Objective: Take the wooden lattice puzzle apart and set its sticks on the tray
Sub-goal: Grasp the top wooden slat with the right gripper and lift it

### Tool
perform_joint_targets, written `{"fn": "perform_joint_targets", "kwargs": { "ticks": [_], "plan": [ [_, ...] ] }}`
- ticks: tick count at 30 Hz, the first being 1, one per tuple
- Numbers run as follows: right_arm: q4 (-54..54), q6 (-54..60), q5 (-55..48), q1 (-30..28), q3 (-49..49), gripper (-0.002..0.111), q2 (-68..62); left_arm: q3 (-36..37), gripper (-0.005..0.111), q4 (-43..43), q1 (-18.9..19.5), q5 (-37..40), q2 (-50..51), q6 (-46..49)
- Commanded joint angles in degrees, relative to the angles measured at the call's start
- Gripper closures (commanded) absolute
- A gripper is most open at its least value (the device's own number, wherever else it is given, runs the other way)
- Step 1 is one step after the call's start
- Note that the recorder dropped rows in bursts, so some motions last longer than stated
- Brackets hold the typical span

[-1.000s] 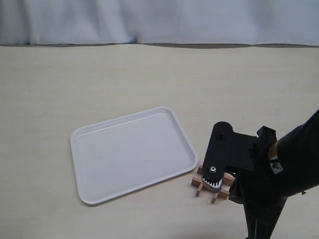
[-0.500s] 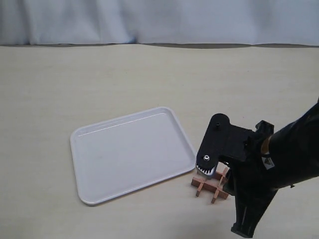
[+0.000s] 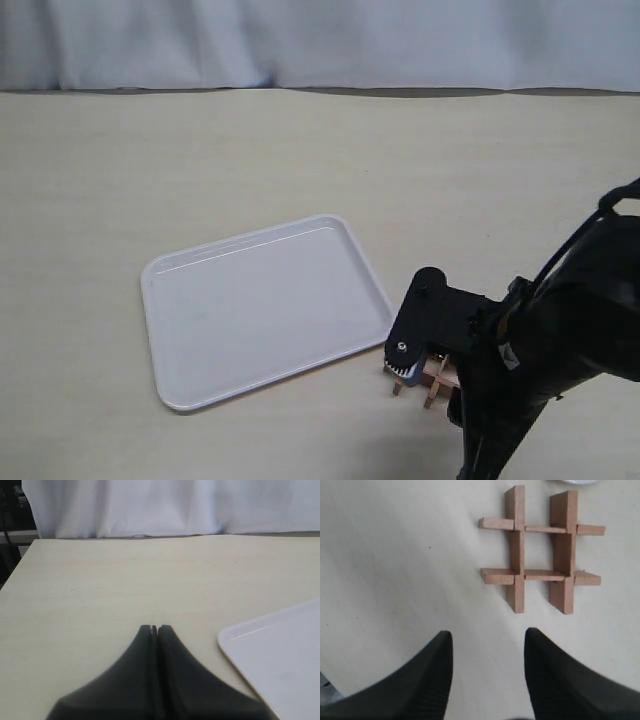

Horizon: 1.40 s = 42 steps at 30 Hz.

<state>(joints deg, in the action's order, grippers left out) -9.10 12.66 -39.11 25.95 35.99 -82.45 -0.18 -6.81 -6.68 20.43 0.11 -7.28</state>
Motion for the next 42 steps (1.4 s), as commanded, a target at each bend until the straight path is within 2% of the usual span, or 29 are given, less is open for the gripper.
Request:
{"fn": "perform_joint_targets", "kwargs": {
  "ticks": [1,7,15,24,40,42],
  "plan": [
    [-0.66,-0.69,3.25,0.17,-0.15,0.064,-3.14,0.18,0.107,-0.07,0.01,-0.48,-0.11,-0.14],
    [-2.60,-2.72,5.40,0.17,-0.15,0.064,-7.16,0.18,0.107,-0.07,0.01,-0.48,-0.11,-0.14],
    [-11.60,-10.59,6.10,0.17,-0.15,0.064,-9.12,0.18,0.107,-0.07,0.01,-0.58,-0.11,-0.14],
    [-11.60,-10.59,11.49,0.17,-0.15,0.064,-10.32,0.18,0.107,-0.07,0.01,-0.58,-0.11,-0.14],
    [-12.40,-10.72,11.13,0.17,-0.15,0.065,-13.06,0.18,0.107,-0.07,0.01,-0.58,-0.11,-0.14],
    [-12.65,-10.72,11.47,0.17,-0.15,0.067,-13.15,0.18,0.107,-0.07,0.01,-0.58,-0.11,-0.14]
  ]
}}
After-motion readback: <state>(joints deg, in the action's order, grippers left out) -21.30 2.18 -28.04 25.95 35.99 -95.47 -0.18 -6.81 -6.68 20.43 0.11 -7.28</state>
